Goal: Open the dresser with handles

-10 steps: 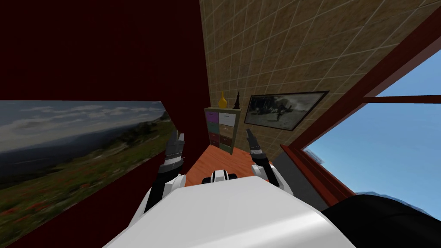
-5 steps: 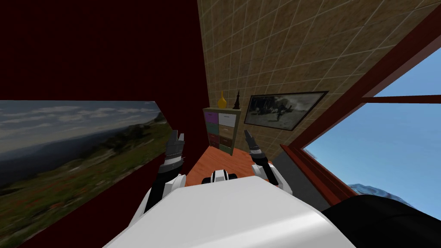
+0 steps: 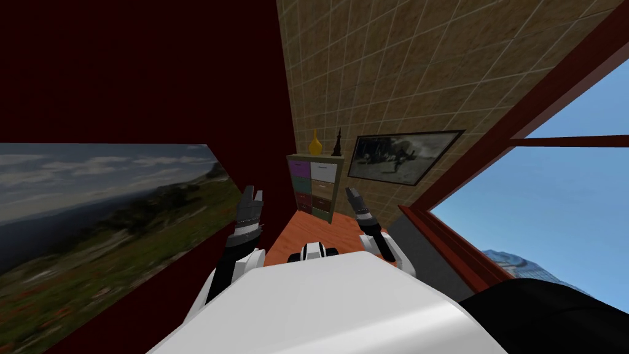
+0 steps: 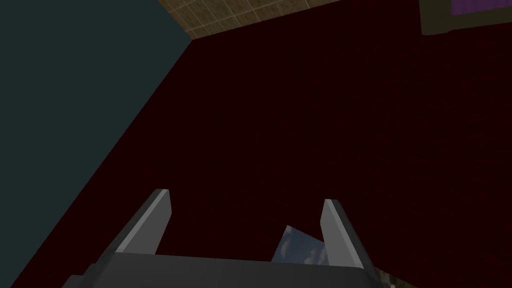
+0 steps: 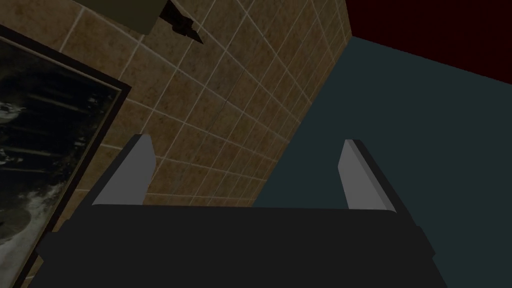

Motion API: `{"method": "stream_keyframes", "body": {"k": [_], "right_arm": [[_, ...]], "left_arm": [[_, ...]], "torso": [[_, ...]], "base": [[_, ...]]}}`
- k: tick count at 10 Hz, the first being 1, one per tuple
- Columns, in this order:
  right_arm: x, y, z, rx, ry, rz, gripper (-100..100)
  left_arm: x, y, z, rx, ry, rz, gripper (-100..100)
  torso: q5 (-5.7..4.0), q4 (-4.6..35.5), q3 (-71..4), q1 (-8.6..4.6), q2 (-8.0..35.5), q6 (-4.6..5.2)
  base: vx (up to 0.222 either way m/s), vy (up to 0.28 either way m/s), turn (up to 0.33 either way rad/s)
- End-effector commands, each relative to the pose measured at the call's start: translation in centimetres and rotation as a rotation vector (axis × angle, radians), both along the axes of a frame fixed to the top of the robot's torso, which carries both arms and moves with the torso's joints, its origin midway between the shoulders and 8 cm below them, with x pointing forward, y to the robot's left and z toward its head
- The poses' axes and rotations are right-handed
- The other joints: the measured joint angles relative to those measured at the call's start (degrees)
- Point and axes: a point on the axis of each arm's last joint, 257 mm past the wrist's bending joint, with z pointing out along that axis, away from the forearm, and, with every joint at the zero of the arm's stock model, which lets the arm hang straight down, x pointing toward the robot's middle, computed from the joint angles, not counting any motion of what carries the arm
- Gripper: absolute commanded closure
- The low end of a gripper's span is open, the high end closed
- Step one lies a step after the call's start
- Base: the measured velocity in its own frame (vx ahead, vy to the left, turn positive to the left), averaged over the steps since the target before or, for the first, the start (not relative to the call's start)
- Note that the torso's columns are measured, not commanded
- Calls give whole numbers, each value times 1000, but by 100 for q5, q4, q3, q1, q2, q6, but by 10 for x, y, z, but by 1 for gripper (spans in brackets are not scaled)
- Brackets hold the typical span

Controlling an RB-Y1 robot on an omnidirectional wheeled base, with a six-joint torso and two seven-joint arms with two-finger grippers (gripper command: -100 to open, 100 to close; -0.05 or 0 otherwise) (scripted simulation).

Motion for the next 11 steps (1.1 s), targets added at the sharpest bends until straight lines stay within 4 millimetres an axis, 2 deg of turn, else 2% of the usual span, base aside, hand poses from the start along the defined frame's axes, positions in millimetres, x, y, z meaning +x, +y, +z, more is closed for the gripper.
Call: {"method": "stream_keyframes", "body": {"k": [1, 4, 7, 9, 10, 11], "right_arm": [[6, -1, -11, -95, 9, -54, -100], [10, -3, -18, -184, 11, -107, -100], [18, -7, -35, -301, 28, -170, -100], [18, -7, -35, -330, 23, -189, -100], [22, -9, -44, -386, 33, -218, -100], [22, -9, -44, -404, 30, -229, -100]], "left_arm": [[0, 0, 0, 0, 0, 0, 0], [0, 0, 0, 0, 0, 0, 0], [0, 0, 0, 0, 0, 0, 0], [0, 0, 0, 0, 0, 0, 0], [0, 0, 0, 0, 0, 0, 0], [0, 0, 0, 0, 0, 0, 0]], "torso": [[0, 1, 2, -3, 5, -2], [-1, 1, 2, -3, 3, 0], [-2, 0, 0, -6, 2, -3], [0, 1, 3, -2, 6, -2], [-3, 5, 10, -14, 18, -2], [-3, 1, 2, -7, 2, 1]], "base": [[93, 56, -93], [79, 55, -85], [92, 55, -104], [53, 48, -28], [76, 51, -131], [69, 57, -74]]}}
